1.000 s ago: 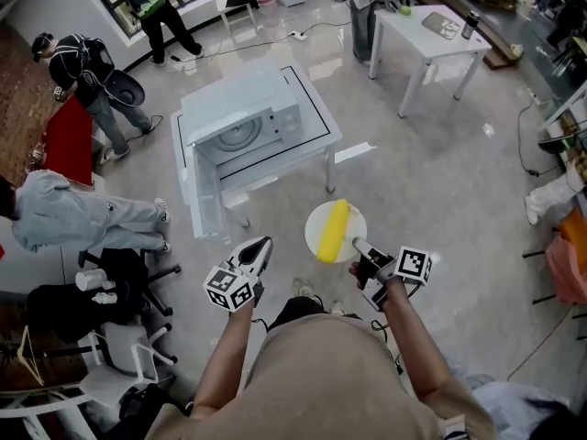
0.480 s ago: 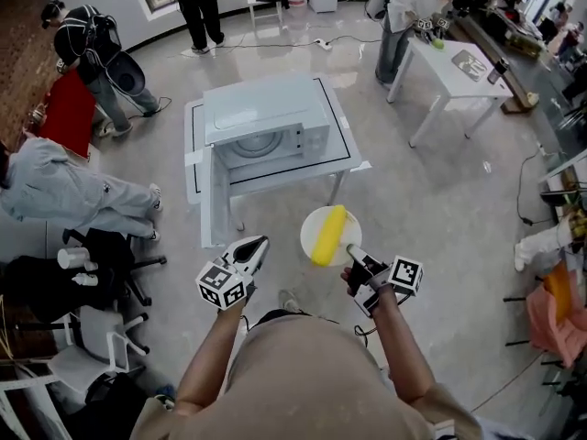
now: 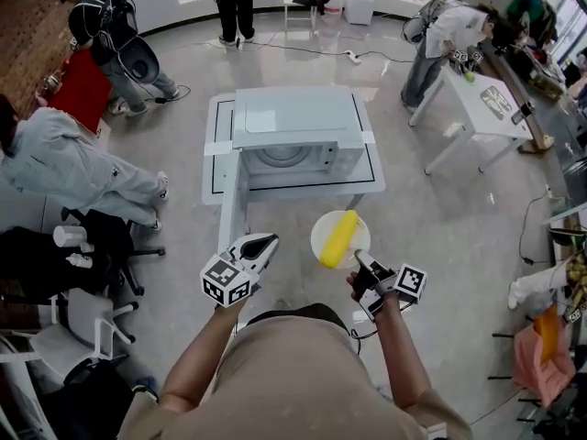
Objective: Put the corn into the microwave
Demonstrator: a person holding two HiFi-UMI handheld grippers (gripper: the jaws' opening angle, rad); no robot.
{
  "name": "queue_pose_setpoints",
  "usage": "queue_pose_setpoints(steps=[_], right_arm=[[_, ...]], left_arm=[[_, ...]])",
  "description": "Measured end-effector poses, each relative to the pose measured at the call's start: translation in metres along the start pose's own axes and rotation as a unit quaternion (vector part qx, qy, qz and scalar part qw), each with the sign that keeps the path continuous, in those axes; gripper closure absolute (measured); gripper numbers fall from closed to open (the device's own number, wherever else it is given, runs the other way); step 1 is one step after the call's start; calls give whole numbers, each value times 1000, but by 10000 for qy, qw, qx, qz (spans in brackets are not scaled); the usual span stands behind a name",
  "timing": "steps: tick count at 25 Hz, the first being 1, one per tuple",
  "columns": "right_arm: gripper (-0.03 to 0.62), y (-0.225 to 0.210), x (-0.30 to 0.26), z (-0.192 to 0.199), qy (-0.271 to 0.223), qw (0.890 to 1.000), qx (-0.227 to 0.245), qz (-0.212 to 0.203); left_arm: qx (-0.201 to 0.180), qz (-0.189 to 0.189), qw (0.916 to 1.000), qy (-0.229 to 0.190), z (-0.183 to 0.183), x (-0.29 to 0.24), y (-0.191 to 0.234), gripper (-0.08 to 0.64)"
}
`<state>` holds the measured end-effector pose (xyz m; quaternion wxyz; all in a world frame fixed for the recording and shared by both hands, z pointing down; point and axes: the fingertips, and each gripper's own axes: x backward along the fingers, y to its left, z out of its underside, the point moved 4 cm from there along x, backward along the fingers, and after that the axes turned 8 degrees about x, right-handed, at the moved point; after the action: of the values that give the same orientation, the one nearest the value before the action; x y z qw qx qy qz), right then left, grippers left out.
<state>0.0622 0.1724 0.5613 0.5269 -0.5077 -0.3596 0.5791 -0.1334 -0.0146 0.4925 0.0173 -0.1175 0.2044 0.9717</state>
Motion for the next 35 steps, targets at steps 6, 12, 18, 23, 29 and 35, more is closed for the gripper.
queue_pose_setpoints(steps=[6,12,18,23,29,35], right_arm=[[575,0,-37,-8,108,9999,20,-40],[575,0,-74,-26,357,9992,136,-129],[575,-3,-124,-54,906,9950,373,-214],[575,-10,-170,-78,1391,9887,467,-318],[575,-21,-208,-97,1871,9806,518,-266],[575,-26,-235,-108,2265,9712,682,-279]], left_arm=[[-62,-129,9999,-7,-8,-2,21,557],[-84,-417,9991,0,-17,-12,43,557],[37,-779,9966,-282,-36,-25,65,557],[280,-1202,9918,-334,-41,-38,84,557],[393,-1710,9836,-422,-44,-44,102,557],[613,-1960,9776,-472,-41,-57,112,557]])
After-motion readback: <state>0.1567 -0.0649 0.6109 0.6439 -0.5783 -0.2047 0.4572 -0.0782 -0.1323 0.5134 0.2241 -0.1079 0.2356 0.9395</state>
